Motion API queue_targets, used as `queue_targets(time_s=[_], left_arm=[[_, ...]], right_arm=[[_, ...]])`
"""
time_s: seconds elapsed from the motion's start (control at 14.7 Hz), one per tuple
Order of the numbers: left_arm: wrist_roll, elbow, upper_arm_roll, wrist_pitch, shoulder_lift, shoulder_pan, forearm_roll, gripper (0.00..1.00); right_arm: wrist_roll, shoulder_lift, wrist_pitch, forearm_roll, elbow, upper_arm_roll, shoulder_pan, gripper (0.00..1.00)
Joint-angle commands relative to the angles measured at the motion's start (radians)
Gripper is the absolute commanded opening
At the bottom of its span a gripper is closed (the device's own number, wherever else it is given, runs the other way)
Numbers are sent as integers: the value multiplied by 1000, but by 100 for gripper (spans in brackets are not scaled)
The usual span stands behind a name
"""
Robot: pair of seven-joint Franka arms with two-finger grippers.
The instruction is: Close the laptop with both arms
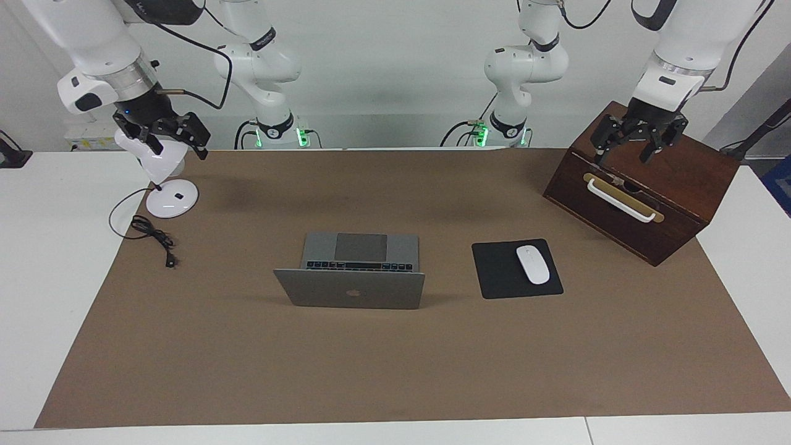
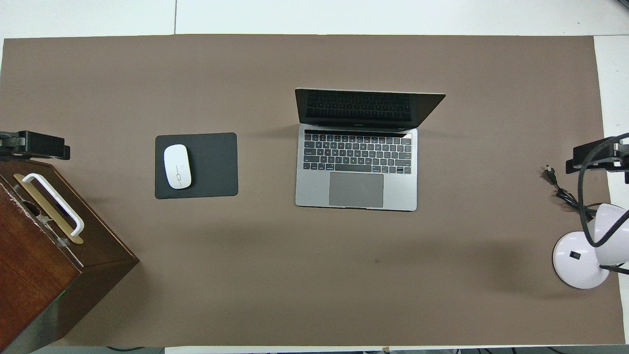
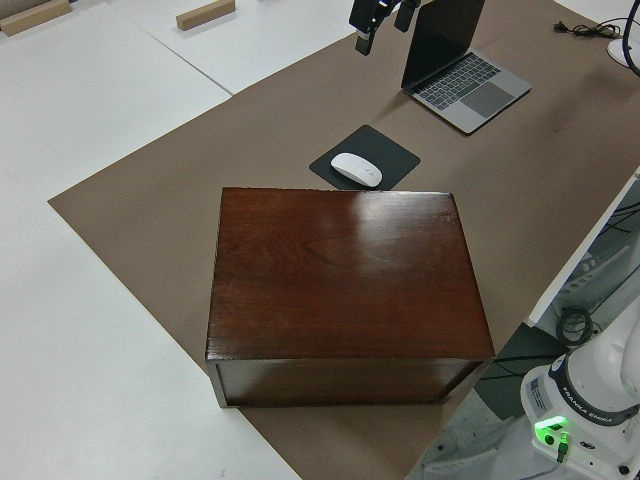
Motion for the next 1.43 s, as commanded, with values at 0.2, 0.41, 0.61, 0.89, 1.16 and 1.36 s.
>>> queue_targets(time_s=[0.2, 0.41, 0.61, 0.89, 1.16, 1.36], left_arm=[[7, -28, 5, 12, -19, 4, -6, 100], [-1, -28, 5, 20, -19, 2, -7, 100], [-5, -28, 5, 23, -19, -8, -6, 100], [9, -26, 6, 25, -19, -1, -6, 100], [9, -26, 5, 43, -18, 2, -6, 100], [6, -26, 5, 51, -18, 1, -6, 87]], right_arm=[[-2, -16, 44, -49, -24, 8, -8, 100], [-10, -16, 47, -74, -35, 10, -11, 100], [-13, -12, 53, -75, -32, 11, -9, 100], [-13, -15, 8, -78, -30, 11, 0, 100], [-13, -16, 7, -92, -28, 11, -2, 100], [-13, -22, 1, -92, -36, 13, -2, 100]])
